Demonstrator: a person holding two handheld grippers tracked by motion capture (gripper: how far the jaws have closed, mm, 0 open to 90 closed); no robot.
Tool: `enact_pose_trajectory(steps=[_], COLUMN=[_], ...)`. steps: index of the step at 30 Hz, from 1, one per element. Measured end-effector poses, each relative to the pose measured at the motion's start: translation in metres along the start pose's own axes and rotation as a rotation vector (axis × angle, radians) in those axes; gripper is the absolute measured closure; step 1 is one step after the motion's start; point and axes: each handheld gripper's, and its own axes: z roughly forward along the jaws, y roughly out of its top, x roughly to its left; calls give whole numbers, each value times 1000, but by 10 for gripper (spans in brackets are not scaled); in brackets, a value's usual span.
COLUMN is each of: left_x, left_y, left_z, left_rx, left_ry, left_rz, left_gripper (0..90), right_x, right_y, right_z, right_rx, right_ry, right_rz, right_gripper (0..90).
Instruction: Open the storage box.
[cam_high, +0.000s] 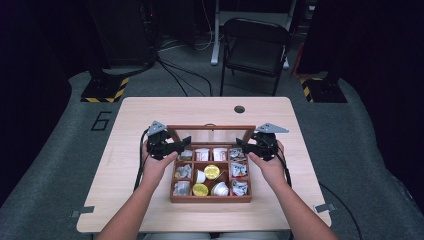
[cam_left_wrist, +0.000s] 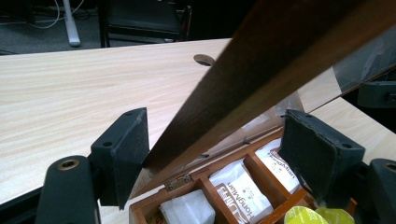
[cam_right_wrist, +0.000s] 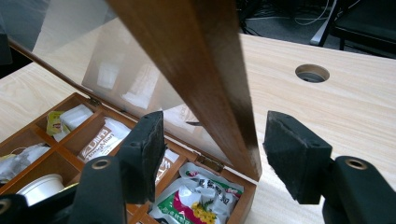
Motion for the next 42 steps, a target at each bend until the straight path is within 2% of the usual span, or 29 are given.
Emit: enact_pose_trajectory(steps=[6,10,14,17,23,31,37,42], left_x=[-1,-2,1,3,6,10,14,17], left_y=[0,-1,-2,-4,-7,-9,-11,-13], left_z=[1,2,4,7,14,19,23,28], left_rx=[-3,-22,-32,-11,-1,6,7,29], left_ry=[1,3,1,13,19,11,2,7], left_rz=[9,0,7,16,33,21,21,31], left_gripper=[230,230,233,247,252,255,264,268], right_x=[1,1,1,1,-1,-4,-2,-2], right_y=[0,0,0,0,-3,-6,-7,-8], right_z=[1,2,4,6,9,15,21,26], right_rx=[-14,-16,-11,-13,-9,-8,-24,-9], right_ry=[9,6,2,-4,-8,-7,-13,-18], right_rz=[-1,-2,-1,0,13,23,-4,-14], right_gripper=[374,370,371,373,380,379,367,361])
